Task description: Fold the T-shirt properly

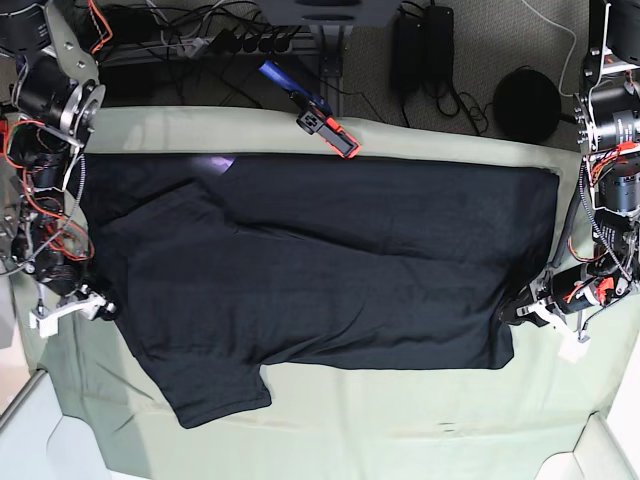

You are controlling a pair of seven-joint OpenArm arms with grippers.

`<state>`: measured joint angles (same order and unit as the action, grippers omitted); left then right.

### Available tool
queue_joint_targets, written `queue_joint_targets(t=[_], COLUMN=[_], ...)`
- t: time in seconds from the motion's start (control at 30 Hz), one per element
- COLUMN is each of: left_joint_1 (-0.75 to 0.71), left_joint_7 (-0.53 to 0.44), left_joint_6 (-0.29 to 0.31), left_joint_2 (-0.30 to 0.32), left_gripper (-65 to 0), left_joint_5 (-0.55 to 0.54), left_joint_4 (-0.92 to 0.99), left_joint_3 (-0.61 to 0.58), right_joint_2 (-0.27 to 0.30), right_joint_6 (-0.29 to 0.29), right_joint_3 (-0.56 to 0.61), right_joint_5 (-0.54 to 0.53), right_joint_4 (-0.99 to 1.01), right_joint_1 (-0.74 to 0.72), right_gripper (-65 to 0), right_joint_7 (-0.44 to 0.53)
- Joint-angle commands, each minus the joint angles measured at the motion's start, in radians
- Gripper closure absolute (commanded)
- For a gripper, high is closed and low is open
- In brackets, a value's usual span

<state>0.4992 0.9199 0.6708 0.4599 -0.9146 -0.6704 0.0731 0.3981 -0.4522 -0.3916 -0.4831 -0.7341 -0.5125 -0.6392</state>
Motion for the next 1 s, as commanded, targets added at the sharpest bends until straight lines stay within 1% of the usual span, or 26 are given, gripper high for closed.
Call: queue_joint_targets(t=[0.0,0.13,0.43,0.83,0.87,0.9,0.97], left_joint_1=[0.030,0.030,0.030,0.030,0.030,0.030,0.030], left_joint_7=[-0.010,-0.010,-0.010,-0.010,-0.010,-0.010,-0.011], left_joint_6=[0.027,0.027,0.027,0.027,0.027,0.027,0.027], left_joint_2=[0.017,0.017,0.017,0.017,0.017,0.017,0.017], left_gripper=[0.0,0.0,0.0,0.0,0.0,0.0,0.0], left_joint_5=[-0.018,-0.018,-0.018,-0.017,-0.017,-0.017,-0.018], left_joint_4=[-0.019,-0.019,-0.019,-0.019,-0.019,-0.019,-0.019], left_joint_3=[0.004,0.004,0.004,0.004,0.004,0.004,0.004], right_joint_2=[0.011,-0.003,-0.006,-0.033,-0.033,-0.033,-0.032], right_joint_6=[-0.069,-0.069,-0.069,-0.069,-0.069,-0.069,-0.069], right_joint_3=[0.016,0.051,0.051,0.051,0.051,0.051,0.051], right_joint_5=[-0.014,-0.014,-0.060,-0.078,-0.078,-0.077,-0.077], right_joint_4=[-0.017,-0.022,-0.043,-0.044,-0.044,-0.044,-0.044], right_joint_1=[-0.027,-0.027,-0.027,-0.030,-0.030,-0.030,-0.030], right_gripper=[-32.1,-32.1,-32.1,-31.8,-31.2,-28.6,-20.2], right_joint_7=[0.003,0.003,-0.002,-0.010,-0.009,-0.009,-0.009])
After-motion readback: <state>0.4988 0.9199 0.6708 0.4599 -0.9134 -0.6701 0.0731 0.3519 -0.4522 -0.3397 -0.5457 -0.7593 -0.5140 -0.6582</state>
